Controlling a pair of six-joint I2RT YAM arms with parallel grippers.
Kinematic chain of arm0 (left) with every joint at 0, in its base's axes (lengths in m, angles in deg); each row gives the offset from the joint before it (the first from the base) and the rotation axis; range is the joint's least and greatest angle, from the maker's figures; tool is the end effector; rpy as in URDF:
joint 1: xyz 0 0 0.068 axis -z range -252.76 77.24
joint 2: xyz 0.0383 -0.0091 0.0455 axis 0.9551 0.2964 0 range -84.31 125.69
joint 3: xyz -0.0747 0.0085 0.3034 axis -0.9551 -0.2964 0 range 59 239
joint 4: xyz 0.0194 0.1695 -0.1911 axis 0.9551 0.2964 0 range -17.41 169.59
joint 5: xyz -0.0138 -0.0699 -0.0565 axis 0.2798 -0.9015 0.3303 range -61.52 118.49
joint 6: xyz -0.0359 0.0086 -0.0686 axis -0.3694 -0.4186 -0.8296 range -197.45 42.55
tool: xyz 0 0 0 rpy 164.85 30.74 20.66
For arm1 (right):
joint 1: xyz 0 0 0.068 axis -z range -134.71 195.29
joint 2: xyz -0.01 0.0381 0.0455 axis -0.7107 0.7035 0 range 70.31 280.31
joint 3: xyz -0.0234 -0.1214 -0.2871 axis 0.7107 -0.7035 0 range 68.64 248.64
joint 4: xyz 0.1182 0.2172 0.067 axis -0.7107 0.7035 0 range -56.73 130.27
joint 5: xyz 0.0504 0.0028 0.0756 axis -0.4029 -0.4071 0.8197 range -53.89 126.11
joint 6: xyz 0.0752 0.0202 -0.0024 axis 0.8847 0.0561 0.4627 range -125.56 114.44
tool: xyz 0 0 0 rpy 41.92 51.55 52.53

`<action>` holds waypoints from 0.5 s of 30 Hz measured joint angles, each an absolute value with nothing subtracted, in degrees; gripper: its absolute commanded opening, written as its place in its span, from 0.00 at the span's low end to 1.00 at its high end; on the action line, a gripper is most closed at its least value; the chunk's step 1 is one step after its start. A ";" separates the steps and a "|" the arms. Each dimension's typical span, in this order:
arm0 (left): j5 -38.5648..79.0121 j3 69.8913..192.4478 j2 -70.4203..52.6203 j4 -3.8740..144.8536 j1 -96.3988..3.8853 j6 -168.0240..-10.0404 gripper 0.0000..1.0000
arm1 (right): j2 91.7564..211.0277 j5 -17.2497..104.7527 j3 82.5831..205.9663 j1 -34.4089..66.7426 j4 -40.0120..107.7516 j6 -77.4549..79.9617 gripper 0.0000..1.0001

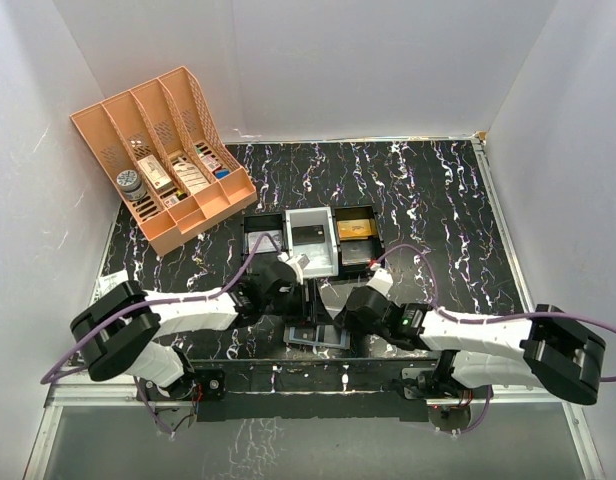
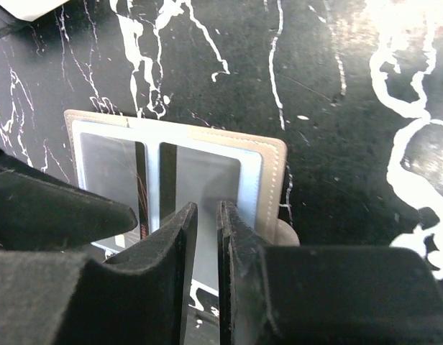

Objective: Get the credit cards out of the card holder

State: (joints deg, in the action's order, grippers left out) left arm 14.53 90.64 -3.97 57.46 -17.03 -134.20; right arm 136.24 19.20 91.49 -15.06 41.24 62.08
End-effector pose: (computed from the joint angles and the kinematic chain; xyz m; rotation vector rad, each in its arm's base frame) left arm 0.1485 -0.2466 0.1972 0.1410 2.4839 -1.2763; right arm 0.1148 0.1626 0.1652 0.2918 2.5007 0.6353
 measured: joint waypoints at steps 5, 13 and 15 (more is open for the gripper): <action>14.77 91.40 0.25 58.03 -16.35 -134.14 0.52 | 131.26 18.55 89.83 -14.93 43.54 62.12 0.18; 17.37 93.26 1.54 60.19 -15.52 -134.97 0.53 | 130.47 19.12 86.73 -13.60 40.48 62.75 0.16; 17.59 93.26 1.58 60.21 -15.50 -135.30 0.53 | 130.89 19.14 86.73 -13.34 40.04 63.12 0.16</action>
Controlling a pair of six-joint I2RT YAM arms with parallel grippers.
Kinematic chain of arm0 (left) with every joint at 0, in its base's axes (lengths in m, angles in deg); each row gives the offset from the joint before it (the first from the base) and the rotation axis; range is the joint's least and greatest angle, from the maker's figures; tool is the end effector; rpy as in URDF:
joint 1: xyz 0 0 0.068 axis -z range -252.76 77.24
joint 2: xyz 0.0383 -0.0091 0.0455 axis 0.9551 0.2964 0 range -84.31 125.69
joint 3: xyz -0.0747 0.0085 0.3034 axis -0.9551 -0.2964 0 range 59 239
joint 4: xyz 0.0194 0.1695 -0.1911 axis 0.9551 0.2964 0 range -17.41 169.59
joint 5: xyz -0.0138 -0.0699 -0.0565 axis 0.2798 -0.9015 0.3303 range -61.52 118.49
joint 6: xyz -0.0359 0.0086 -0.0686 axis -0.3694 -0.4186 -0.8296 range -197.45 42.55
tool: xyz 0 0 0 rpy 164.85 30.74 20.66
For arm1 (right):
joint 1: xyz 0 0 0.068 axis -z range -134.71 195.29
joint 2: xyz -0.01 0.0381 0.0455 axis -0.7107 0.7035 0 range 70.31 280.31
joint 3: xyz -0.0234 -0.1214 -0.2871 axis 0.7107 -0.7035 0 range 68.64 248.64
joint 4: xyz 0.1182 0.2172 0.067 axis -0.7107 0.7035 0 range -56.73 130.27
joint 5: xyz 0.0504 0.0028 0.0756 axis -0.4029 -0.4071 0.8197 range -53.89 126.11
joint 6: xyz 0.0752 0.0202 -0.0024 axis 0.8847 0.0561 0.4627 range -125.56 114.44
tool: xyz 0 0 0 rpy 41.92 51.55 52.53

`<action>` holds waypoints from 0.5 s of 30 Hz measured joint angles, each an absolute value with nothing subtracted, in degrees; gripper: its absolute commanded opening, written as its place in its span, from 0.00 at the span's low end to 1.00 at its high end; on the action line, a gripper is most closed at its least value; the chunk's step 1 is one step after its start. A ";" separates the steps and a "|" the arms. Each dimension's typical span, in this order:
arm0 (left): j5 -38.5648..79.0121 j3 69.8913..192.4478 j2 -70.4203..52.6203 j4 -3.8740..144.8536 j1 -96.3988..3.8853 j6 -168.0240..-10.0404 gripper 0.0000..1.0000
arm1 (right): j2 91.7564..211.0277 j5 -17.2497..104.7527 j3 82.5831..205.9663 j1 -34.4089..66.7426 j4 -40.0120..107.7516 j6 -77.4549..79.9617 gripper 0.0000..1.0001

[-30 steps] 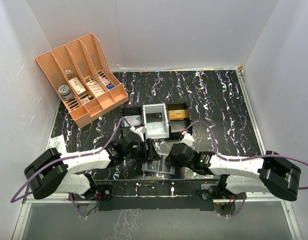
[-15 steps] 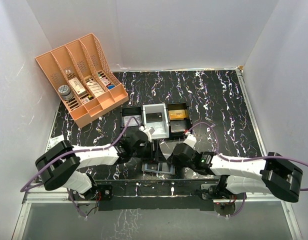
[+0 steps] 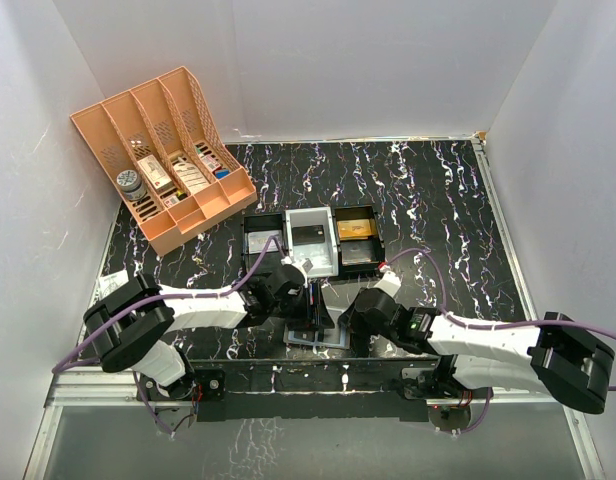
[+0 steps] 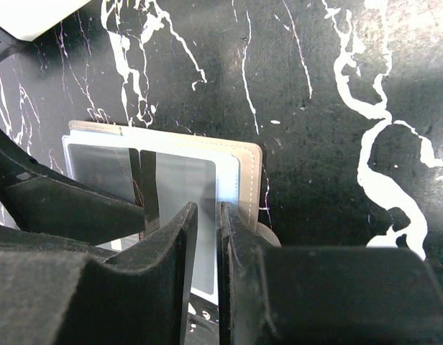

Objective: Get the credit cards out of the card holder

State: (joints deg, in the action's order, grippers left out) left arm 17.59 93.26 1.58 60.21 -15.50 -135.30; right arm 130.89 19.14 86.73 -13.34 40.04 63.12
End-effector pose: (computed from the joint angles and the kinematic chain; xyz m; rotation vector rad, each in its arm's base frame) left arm 0.1526 -0.2606 0.1790 0.1033 2.5751 -1.1623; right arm 0.1088 0.1412 0.1574 0.3556 2.4686 0.6638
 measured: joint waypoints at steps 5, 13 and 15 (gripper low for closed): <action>18.51 92.85 1.69 59.47 -15.15 -136.70 0.52 | 132.07 19.90 86.51 -12.42 38.01 63.47 0.14; 18.79 87.29 0.88 50.29 -15.20 -140.85 0.41 | 132.94 20.84 86.16 -11.94 35.93 63.54 0.14; 18.86 86.79 0.88 49.37 -15.20 -141.42 0.36 | 132.90 20.89 85.98 -11.92 35.60 63.54 0.14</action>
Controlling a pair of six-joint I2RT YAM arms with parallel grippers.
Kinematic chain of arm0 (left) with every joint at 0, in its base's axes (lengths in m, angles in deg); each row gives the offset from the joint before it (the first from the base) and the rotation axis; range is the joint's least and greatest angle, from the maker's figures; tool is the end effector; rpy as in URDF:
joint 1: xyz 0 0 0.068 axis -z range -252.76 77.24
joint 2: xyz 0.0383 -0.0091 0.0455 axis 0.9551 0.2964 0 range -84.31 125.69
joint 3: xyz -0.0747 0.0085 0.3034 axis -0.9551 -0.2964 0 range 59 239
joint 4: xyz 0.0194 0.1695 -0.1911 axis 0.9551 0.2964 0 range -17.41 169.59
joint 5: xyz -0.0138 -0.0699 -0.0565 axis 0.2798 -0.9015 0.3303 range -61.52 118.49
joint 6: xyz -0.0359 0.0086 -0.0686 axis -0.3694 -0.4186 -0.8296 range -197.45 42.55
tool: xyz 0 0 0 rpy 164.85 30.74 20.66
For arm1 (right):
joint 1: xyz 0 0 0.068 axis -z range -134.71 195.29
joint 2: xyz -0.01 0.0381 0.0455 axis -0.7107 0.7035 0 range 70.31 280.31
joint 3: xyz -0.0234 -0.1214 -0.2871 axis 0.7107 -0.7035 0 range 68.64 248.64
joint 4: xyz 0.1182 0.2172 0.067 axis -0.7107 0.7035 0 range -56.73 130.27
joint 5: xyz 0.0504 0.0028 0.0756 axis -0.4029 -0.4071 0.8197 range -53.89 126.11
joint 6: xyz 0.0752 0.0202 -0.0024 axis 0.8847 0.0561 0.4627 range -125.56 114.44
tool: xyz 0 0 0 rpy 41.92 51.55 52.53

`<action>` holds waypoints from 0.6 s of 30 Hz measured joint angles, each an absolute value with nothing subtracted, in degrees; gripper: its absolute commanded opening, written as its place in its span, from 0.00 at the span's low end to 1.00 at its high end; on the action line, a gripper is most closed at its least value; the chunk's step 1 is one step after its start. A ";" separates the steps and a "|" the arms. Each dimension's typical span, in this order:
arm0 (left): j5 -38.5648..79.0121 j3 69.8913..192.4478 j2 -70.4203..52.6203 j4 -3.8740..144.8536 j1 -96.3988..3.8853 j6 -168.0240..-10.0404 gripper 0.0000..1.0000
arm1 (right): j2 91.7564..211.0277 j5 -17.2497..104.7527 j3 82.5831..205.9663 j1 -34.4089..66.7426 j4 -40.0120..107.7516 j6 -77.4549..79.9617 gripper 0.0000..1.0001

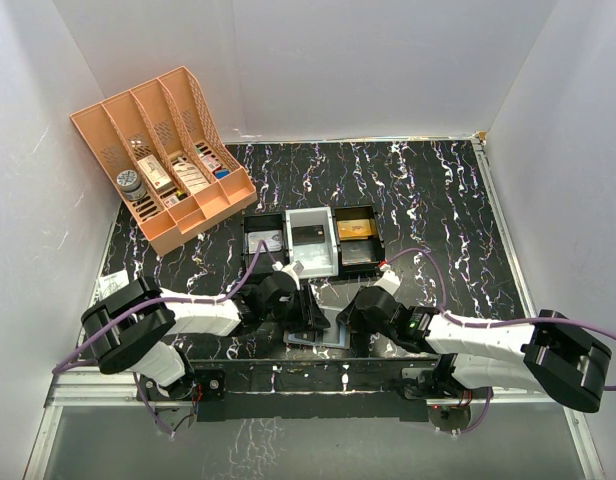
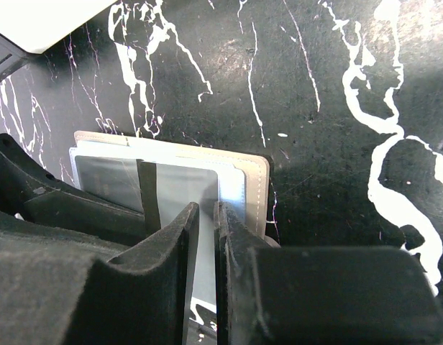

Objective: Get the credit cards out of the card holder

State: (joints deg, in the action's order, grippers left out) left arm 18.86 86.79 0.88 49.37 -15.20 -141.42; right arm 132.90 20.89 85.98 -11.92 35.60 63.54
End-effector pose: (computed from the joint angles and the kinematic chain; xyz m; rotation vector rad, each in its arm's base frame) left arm 0.1459 -0.2503 0.1695 -0.0285 2.5136 -1.2642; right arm 0.1143 0.1453 0.1545 0.3860 2.4609 0.7113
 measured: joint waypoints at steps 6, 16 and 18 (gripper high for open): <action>19.58 86.25 0.88 49.52 -15.20 -142.36 0.24 | 132.59 20.87 85.66 -11.92 35.21 63.56 0.15; 20.82 83.97 -1.41 49.41 -15.15 -143.14 0.00 | 132.68 20.89 85.63 -11.92 35.06 63.56 0.16; 20.80 83.58 -1.74 48.93 -15.15 -143.12 0.00 | 132.79 20.89 85.63 -11.92 34.90 63.56 0.16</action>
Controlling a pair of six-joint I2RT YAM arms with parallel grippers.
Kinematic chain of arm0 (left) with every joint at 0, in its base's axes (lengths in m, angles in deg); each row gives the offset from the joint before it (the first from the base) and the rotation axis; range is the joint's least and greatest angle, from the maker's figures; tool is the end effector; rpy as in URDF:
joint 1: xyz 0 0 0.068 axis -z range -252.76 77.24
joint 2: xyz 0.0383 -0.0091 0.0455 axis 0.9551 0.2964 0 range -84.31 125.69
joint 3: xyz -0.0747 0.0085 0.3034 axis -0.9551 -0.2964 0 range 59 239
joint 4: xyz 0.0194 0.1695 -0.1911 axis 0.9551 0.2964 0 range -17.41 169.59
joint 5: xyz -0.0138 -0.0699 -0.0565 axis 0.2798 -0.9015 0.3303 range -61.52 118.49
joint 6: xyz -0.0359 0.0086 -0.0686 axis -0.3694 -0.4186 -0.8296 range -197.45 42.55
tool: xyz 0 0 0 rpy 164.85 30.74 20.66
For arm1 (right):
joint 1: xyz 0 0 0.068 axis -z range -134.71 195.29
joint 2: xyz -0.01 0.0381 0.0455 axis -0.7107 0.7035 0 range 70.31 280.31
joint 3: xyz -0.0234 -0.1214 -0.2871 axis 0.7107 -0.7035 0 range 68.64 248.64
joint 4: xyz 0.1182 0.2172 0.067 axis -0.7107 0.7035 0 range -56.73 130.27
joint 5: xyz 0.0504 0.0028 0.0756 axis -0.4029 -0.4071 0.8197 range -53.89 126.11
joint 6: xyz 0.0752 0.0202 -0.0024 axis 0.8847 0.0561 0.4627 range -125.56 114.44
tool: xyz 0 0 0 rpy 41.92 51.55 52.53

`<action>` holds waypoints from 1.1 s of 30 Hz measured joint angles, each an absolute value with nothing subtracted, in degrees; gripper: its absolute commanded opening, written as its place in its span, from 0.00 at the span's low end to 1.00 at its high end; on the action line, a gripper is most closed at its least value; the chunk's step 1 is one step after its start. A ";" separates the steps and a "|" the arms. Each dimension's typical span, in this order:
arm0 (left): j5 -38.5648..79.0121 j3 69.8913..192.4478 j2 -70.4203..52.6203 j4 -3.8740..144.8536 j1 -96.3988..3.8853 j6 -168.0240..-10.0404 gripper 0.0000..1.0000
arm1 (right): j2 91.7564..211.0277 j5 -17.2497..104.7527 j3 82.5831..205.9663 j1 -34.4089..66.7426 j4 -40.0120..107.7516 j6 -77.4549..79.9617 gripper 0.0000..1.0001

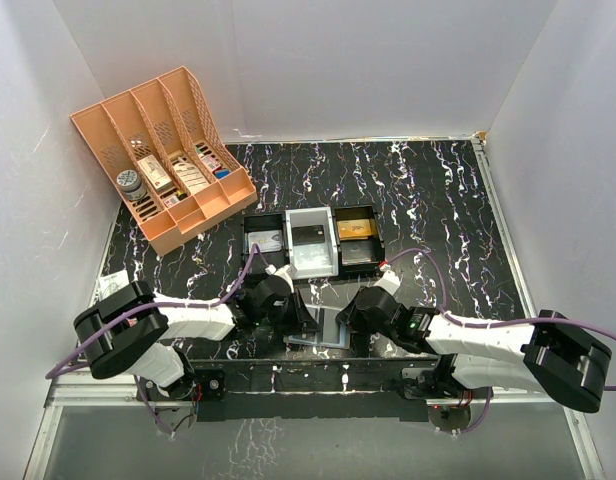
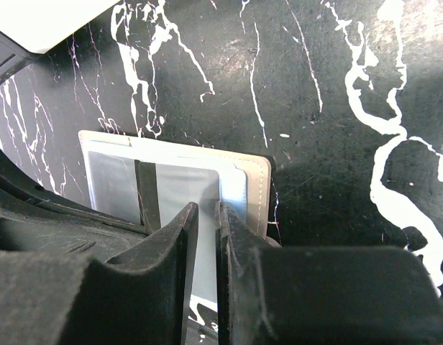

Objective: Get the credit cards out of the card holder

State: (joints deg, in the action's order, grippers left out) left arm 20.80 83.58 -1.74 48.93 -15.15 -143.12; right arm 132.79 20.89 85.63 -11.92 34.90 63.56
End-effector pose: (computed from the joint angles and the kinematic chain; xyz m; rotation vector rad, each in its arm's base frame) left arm 0.1392 -0.2361 0.1657 -0.0875 2.5079 -1.2454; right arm 0.1142 0.1451 0.1541 0.3871 2.4550 0.7200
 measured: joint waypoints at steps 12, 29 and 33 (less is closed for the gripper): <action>19.67 83.36 -0.67 46.62 -15.15 -143.12 0.13 | 132.92 21.02 85.63 -11.92 34.64 63.54 0.16; 21.24 82.46 -3.34 47.97 -15.13 -144.59 0.00 | 132.92 21.08 85.63 -11.89 34.62 63.52 0.17; 22.62 82.46 -5.72 51.32 -15.13 -144.08 0.00 | 132.66 21.74 85.63 -11.41 34.68 63.45 0.17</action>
State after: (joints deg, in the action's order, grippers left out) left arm 22.62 82.46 -5.72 51.32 -15.13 -144.08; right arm 132.66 21.74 85.63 -11.41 34.68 63.45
